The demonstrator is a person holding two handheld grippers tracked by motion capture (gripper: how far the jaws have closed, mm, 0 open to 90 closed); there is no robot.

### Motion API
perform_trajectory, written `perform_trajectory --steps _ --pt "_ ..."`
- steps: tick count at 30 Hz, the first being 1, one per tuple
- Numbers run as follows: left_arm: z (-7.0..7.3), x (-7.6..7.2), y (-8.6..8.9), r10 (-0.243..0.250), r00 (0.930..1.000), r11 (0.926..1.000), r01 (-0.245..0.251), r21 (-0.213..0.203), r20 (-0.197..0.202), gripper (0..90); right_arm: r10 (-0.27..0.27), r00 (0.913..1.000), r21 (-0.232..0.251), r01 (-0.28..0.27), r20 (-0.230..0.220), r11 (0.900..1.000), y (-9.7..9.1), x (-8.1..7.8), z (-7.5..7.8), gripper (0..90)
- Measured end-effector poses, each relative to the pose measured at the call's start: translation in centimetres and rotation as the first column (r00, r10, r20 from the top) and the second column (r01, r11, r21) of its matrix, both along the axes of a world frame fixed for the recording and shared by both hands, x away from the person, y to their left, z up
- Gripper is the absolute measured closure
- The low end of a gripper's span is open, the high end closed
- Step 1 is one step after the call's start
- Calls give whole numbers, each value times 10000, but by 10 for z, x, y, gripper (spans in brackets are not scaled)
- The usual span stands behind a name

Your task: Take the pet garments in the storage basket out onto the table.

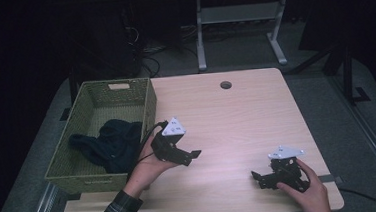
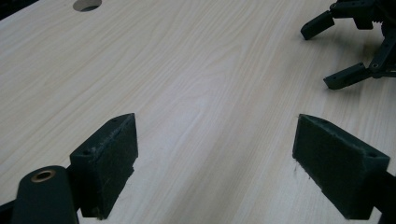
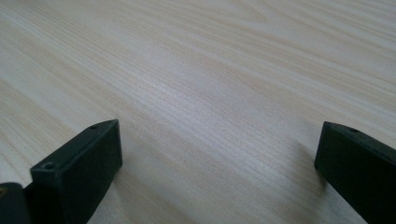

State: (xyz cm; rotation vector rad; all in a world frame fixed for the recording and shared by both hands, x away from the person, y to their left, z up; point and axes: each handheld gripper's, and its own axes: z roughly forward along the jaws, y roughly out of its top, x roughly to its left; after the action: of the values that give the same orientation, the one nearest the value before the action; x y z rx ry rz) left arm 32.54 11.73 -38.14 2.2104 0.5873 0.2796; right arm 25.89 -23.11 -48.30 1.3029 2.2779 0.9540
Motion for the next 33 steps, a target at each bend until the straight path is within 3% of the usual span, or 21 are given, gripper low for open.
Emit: perform_trajectory --steps 15,33 --pt "15 7 3 32 10000 9998 -32 -193 16 137 -1 10000 2 1 -2 10000 0 0 0 5" --pt "27 14 13 -37 10000 9998 37 219 -7 140 4 10000 -4 -4 2 10000 0 0 0 5"
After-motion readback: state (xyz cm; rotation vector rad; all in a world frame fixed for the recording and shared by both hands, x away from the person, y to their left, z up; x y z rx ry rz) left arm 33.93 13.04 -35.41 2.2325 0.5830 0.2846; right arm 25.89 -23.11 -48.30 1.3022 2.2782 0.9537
